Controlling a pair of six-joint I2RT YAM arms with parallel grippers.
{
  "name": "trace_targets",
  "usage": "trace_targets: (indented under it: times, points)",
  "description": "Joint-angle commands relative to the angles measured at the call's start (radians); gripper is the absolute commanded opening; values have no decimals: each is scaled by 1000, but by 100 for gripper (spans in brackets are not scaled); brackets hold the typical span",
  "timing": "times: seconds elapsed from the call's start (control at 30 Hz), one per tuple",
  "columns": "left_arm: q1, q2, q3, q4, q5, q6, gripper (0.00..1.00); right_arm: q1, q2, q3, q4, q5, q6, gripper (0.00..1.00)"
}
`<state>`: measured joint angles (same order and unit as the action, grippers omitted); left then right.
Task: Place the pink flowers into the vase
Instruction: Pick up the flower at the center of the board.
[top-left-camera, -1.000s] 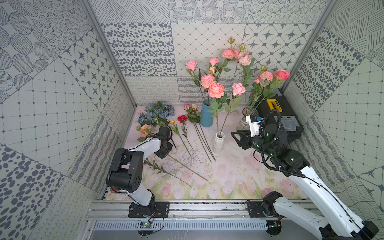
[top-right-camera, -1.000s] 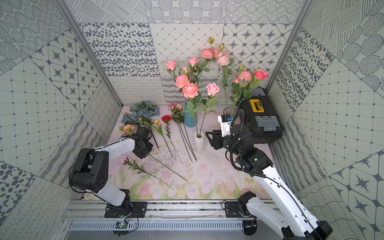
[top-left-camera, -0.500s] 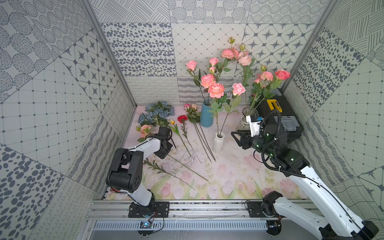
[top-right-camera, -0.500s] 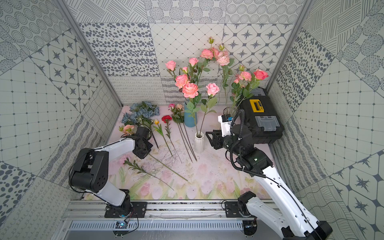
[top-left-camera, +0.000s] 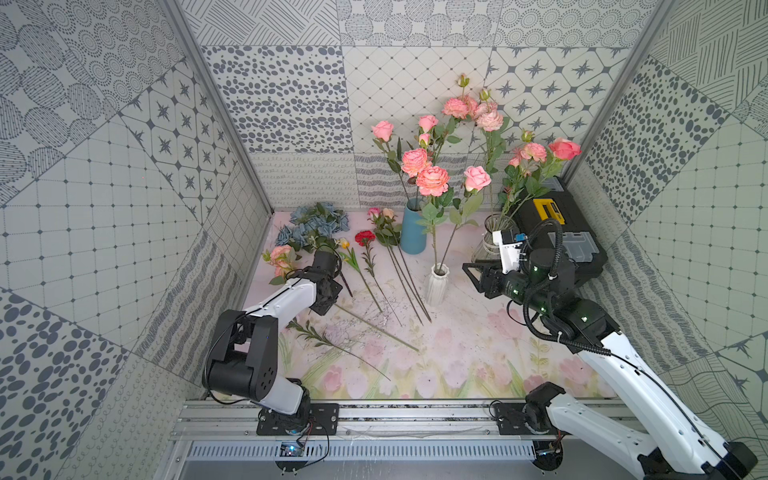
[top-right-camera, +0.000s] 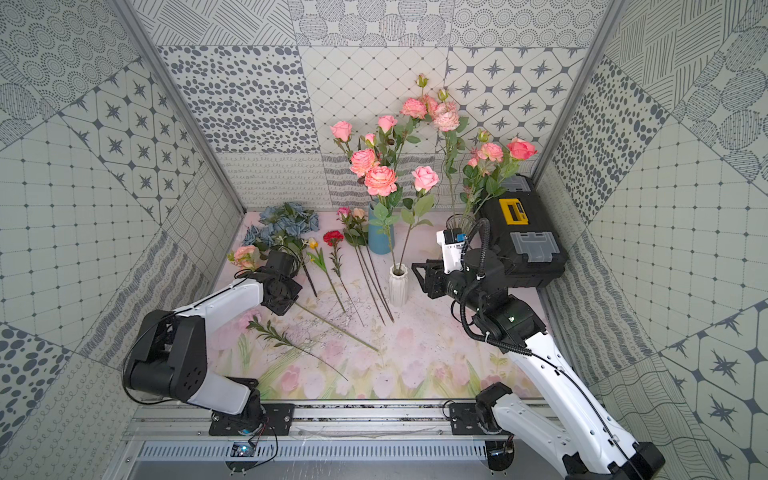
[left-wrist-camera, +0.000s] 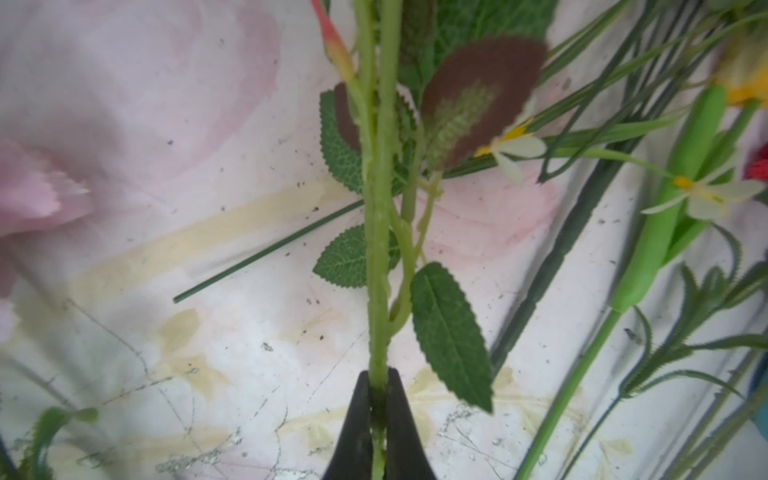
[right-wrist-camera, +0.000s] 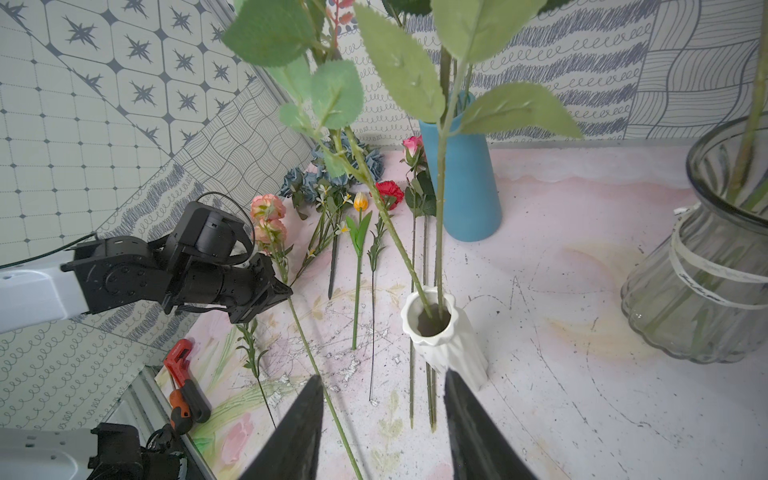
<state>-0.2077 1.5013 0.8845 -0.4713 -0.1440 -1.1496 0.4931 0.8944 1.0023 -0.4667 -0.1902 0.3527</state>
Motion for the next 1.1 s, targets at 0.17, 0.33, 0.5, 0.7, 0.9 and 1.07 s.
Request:
trace_targets:
  times: [0.17, 0.33, 0.5, 0.7, 0.9, 1.07]
  points:
    - [-11, -177, 74, -127, -189, 94, 0, -3, -18, 21, 19, 9, -4, 48]
    - [-41, -275, 125, -127, -253, 212, 0, -2, -14, 69, -49, 1, -53, 49]
    - [-69, -358, 180, -78, -252, 370, 0, -1, 2, 135, -135, -6, -103, 48]
    - [-91, -456, 202, 14, -185, 513, 0, 36, 32, 223, -232, -63, -153, 48]
    - [-93, -517, 189, 194, 12, 589, 0, 144, 81, 327, -327, -71, -202, 48]
    - [-93, -523, 166, 338, 210, 588, 0, 228, 121, 370, -334, -117, -206, 48]
